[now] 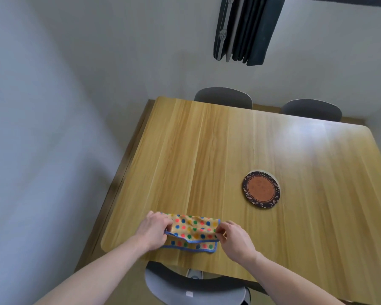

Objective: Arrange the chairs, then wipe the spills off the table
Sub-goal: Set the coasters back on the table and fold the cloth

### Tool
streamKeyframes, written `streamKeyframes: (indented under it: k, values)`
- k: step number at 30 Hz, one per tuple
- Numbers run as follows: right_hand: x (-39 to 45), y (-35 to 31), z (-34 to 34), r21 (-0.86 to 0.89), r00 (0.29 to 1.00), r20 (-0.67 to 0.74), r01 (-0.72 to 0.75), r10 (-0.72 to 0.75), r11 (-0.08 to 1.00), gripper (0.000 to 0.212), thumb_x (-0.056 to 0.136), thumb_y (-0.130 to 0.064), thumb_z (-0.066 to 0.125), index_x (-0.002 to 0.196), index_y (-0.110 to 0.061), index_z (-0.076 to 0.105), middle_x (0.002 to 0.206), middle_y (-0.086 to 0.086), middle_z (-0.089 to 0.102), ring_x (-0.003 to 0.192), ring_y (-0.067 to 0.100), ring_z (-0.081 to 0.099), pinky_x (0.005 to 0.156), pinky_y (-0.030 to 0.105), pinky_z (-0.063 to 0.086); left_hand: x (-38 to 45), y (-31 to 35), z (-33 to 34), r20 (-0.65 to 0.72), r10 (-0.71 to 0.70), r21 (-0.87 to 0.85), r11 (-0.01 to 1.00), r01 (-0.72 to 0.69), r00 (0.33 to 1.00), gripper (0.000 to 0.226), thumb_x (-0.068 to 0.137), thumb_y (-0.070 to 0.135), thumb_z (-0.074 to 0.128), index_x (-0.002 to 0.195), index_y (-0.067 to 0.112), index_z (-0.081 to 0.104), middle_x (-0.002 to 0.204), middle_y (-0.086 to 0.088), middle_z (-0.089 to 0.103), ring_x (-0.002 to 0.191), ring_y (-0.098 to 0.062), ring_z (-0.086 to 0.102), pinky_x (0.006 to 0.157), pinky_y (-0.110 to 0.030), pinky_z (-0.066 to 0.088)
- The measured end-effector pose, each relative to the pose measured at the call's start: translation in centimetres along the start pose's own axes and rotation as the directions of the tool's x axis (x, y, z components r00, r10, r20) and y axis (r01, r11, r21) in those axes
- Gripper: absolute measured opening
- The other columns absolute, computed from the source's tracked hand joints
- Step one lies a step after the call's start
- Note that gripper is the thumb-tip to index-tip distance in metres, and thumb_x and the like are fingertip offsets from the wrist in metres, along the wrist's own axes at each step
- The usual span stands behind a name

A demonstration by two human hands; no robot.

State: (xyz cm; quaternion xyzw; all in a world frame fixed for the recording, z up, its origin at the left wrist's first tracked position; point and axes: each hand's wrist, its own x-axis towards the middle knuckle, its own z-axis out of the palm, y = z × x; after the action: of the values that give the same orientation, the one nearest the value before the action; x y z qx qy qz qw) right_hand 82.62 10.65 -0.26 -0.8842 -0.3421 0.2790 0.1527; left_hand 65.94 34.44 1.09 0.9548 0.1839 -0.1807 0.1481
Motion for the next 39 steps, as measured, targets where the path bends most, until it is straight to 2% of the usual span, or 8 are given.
streamKeyframes:
  k: [5,8,11,15,20,26,32,39]
  values:
    - [-0.1,0.9,2.5,0.036,0.985,0.14,-0.106,0.1,0.994,0.03,0.095,-0.04,0.067,0.123,-0.029,0.066,0.114,-0.013,0.059,0.101,0.009,0.062,0.086,0.026,0.057,-0.4,0.5,1.4,0.224,-0.069,0.073,0.996,0.054,0.972,0.034,0.083,0.012,0.064,0.113,0.028,0.068,0.117,0.007,0.066,0.113,-0.018,0.059,0.103,-0.033,0.044]
    - [1.0,1.1,2.7,0.166,0.958,0.135,-0.274,0.253,0.947,0.056,0.094,-0.04,0.069,0.144,-0.026,0.049,0.133,-0.006,0.056,0.11,0.011,0.064,0.079,0.021,0.056,-0.5,0.5,1.5,0.177,-0.142,-0.052,0.987,0.153,0.974,0.032,0.084,0.021,0.068,0.116,0.028,0.067,0.118,0.009,0.064,0.109,-0.014,0.061,0.093,-0.03,0.052]
    - [2.3,1.3,3.2,0.27,0.895,0.21,-0.441,0.395,0.856,0.074,0.093,-0.04,0.071,0.154,-0.019,0.036,0.142,0.003,0.055,0.121,0.018,0.062,0.088,0.029,0.059,-0.7,0.8,1.2,0.136,-0.208,-0.141,0.964,0.227,0.969,0.03,0.085,0.027,0.068,0.114,0.031,0.066,0.116,0.013,0.063,0.1,-0.01,0.059,0.081,-0.024,0.05]
    - [3.4,0.4,4.5,0.391,0.82,0.286,-0.572,0.495,0.721,0.06,0.091,-0.037,0.072,0.142,-0.019,0.045,0.12,0.0,0.066,0.101,0.016,0.068,0.08,0.031,0.062,-0.9,1.1,1.1,0.138,-0.267,-0.194,0.937,0.29,0.954,0.027,0.085,0.03,0.07,0.112,0.032,0.066,0.116,0.014,0.062,0.094,-0.007,0.056,0.075,-0.022,0.045]
    - [3.7,-0.8,4.9,0.433,0.764,0.342,-0.645,0.547,0.63,0.036,0.091,-0.032,0.068,0.124,-0.019,0.063,0.101,-0.003,0.069,0.087,0.012,0.067,0.069,0.026,0.059,-1.4,1.4,1.2,0.127,-0.313,-0.255,0.907,0.336,0.941,0.025,0.087,0.029,0.069,0.111,0.033,0.065,0.114,0.016,0.061,0.099,-0.006,0.058,0.075,-0.022,0.046]
    - [3.0,-1.2,3.9,0.549,0.797,0.33,-0.598,0.506,0.585,0.02,0.092,-0.022,0.064,0.111,-0.018,0.063,0.1,-0.003,0.068,0.09,0.012,0.068,0.068,0.025,0.057,-2.0,1.4,1.3,0.112,-0.348,-0.348,0.864,0.364,0.931,0.02,0.088,0.027,0.069,0.105,0.035,0.064,0.111,0.018,0.059,0.093,-0.007,0.059,0.066,-0.015,0.042]
    - [2.2,-2.2,2.8,0.631,0.812,0.345,-0.571,0.47,0.525,0.026,0.093,-0.019,0.069,0.115,-0.017,0.055,0.108,0.002,0.066,0.096,0.016,0.07,0.072,0.028,0.062,-2.9,1.4,2.0,0.091,-0.367,-0.417,0.83,0.37,0.926,0.018,0.088,0.031,0.07,0.104,0.037,0.063,0.11,0.02,0.059,0.09,0.0,0.06,0.075,-0.019,0.055]
    - [2.4,-7.0,3.2,0.679,0.859,0.336,-0.506,0.387,0.533,0.026,0.089,-0.017,0.072,0.107,-0.018,0.054,0.107,0.004,0.067,0.093,0.016,0.071,0.076,0.032,0.065,-4.1,-0.1,1.8,0.061,-0.41,-0.481,0.787,0.387,0.91,0.021,0.088,0.027,0.071,0.104,0.037,0.064,0.111,0.019,0.061,0.097,-0.003,0.06,0.077,-0.02,0.053]
